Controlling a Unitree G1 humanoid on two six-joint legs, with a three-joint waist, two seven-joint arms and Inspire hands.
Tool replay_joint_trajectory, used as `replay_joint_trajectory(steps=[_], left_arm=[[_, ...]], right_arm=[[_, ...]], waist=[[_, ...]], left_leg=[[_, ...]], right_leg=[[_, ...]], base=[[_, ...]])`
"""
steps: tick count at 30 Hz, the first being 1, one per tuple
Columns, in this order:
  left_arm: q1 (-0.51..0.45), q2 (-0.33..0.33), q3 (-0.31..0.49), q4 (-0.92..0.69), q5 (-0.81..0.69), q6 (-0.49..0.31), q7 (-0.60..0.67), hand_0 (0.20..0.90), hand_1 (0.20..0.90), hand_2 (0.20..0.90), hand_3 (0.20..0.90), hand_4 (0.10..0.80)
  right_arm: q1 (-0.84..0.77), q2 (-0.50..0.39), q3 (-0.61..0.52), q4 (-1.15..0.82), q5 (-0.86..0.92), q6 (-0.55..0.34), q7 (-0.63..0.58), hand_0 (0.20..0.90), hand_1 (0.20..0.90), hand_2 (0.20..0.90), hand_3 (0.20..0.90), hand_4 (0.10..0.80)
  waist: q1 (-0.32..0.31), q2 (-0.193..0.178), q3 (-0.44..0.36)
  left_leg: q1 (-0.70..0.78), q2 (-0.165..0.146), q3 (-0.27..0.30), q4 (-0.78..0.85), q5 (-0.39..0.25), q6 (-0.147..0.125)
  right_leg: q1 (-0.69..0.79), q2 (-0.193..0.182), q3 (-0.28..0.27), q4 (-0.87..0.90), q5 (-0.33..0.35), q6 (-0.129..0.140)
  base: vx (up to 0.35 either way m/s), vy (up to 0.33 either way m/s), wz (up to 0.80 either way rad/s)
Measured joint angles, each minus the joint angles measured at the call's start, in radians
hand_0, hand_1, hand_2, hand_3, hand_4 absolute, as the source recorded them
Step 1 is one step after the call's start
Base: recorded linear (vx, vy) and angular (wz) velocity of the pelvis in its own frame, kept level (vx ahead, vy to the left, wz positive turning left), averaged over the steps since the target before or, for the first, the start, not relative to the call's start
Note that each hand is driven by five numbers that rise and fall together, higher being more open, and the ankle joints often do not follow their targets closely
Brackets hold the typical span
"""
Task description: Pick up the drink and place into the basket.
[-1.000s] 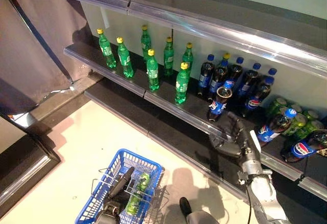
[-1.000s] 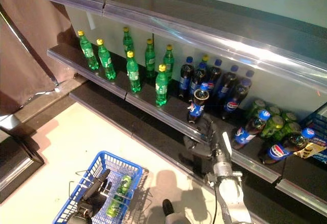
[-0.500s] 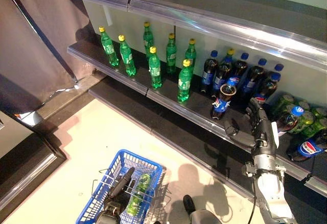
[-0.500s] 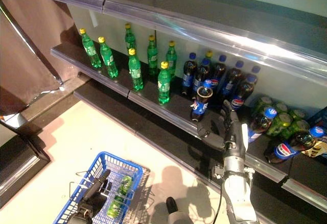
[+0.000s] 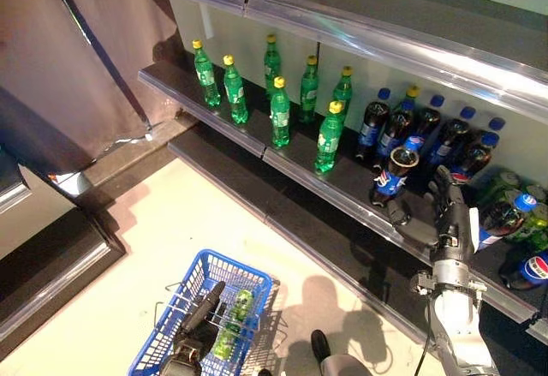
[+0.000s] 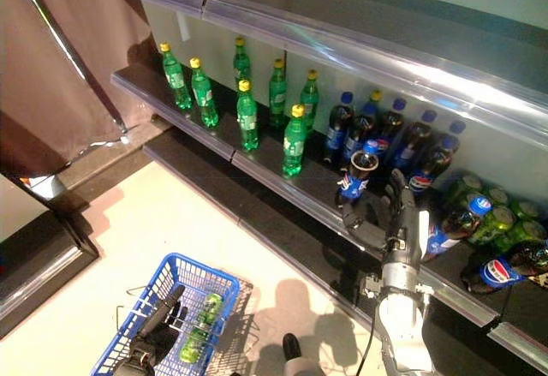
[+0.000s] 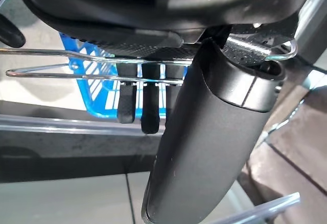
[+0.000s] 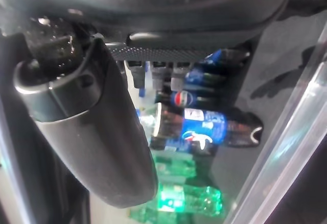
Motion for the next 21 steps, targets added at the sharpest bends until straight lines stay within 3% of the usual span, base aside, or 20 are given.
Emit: replay_joint_trajectory(steps=[3, 6, 7, 10, 14, 16, 18, 19, 21], left_arm=[[-0.015, 0.004, -0.001, 0.0, 0.0, 0.002, -0.008, 0.3, 0.3, 0.3, 0.2, 0.1], [-0.016, 0.011, -0.001, 0.005, 0.0, 0.004, -0.027, 0.3, 0.3, 0.3, 0.2, 0.1], [-0.016, 0.011, -0.001, 0.011, 0.0, 0.005, -0.027, 0.3, 0.3, 0.3, 0.2, 0.1], [0.017, 0.011, -0.001, 0.014, 0.0, 0.007, -0.028, 0.3, 0.3, 0.3, 0.2, 0.1], [0.026, 0.018, 0.015, 0.017, -0.002, 0.008, -0.028, 0.3, 0.3, 0.3, 0.2, 0.1], [0.026, 0.017, 0.027, 0.022, -0.001, 0.008, -0.028, 0.3, 0.3, 0.3, 0.2, 0.1], [0.026, 0.017, 0.039, 0.023, 0.001, 0.008, -0.028, 0.3, 0.3, 0.3, 0.2, 0.1], [0.025, 0.016, 0.039, 0.021, 0.001, 0.008, -0.028, 0.3, 0.3, 0.3, 0.2, 0.1], [0.021, 0.016, 0.039, 0.02, 0.001, 0.009, -0.028, 0.3, 0.3, 0.3, 0.2, 0.1]], right_arm=[[-0.011, 0.001, -0.005, 0.017, 0.0, 0.0, -0.035, 0.9, 0.9, 0.9, 0.9, 0.8], [-0.029, 0.002, -0.007, 0.039, 0.0, -0.003, -0.059, 0.9, 0.9, 0.9, 0.9, 0.8], [-0.03, 0.002, -0.01, 0.052, 0.001, -0.003, -0.069, 0.9, 0.9, 0.9, 0.9, 0.8], [-0.029, 0.002, -0.038, 0.072, 0.014, -0.003, -0.073, 0.9, 0.9, 0.9, 0.9, 0.8], [-0.026, 0.002, -0.07, 0.075, 0.032, -0.003, -0.069, 0.9, 0.9, 0.9, 0.9, 0.8], [-0.025, 0.002, -0.08, 0.08, 0.041, -0.003, -0.068, 0.9, 0.9, 0.9, 0.9, 0.8], [-0.021, 0.001, -0.094, 0.096, 0.045, -0.003, -0.068, 0.9, 0.9, 0.9, 0.9, 0.8], [-0.021, 0.0, -0.097, 0.099, 0.05, -0.003, -0.068, 0.9, 0.9, 0.9, 0.9, 0.8], [-0.02, 0.0, -0.091, 0.099, 0.05, -0.003, -0.068, 0.9, 0.9, 0.9, 0.9, 0.8]], waist=[[0.006, -0.013, 0.033], [0.018, -0.015, 0.066], [0.014, -0.01, 0.07], [0.021, -0.01, 0.078], [0.018, -0.051, 0.097], [0.006, -0.053, 0.098], [-0.002, -0.044, 0.1], [0.004, -0.029, 0.105], [0.001, -0.017, 0.109]], left_leg=[[-0.02, -0.019, -0.002, 0.046, -0.016, 0.018], [-0.07, -0.035, -0.027, 0.121, -0.042, 0.053], [-0.083, -0.034, -0.026, 0.142, -0.046, 0.061], [-0.085, -0.042, 0.014, 0.152, -0.048, 0.072], [-0.082, -0.073, 0.024, 0.159, -0.055, 0.07], [-0.078, -0.074, 0.012, 0.16, -0.063, 0.062], [-0.061, -0.068, -0.011, 0.165, -0.075, 0.042], [-0.051, -0.068, -0.064, 0.174, -0.082, 0.032], [-0.032, -0.055, -0.103, 0.175, -0.091, 0.027]], right_leg=[[-0.027, -0.016, 0.0, 0.067, -0.009, 0.013], [-0.105, -0.018, -0.006, 0.176, 0.016, 0.049], [-0.129, -0.027, -0.029, 0.208, 0.025, 0.057], [-0.198, -0.062, -0.152, 0.335, -0.042, 0.05], [-0.208, -0.063, -0.165, 0.283, -0.072, 0.069], [-0.214, -0.054, -0.163, 0.259, -0.054, 0.052], [-0.184, -0.038, -0.168, 0.235, -0.035, 0.002], [-0.157, -0.019, -0.173, 0.218, -0.031, -0.03], [-0.129, -0.001, -0.19, 0.211, -0.036, -0.064]], base=[[0.01, 0.174, 0.0], [0.033, 0.134, -0.21], [0.108, 0.126, -0.13], [0.171, 0.064, -0.29], [0.251, -0.037, -0.17], [0.268, -0.127, 0.15], [0.219, -0.145, 0.13], [0.199, -0.123, -0.1], [0.216, -0.136, 0.05]])
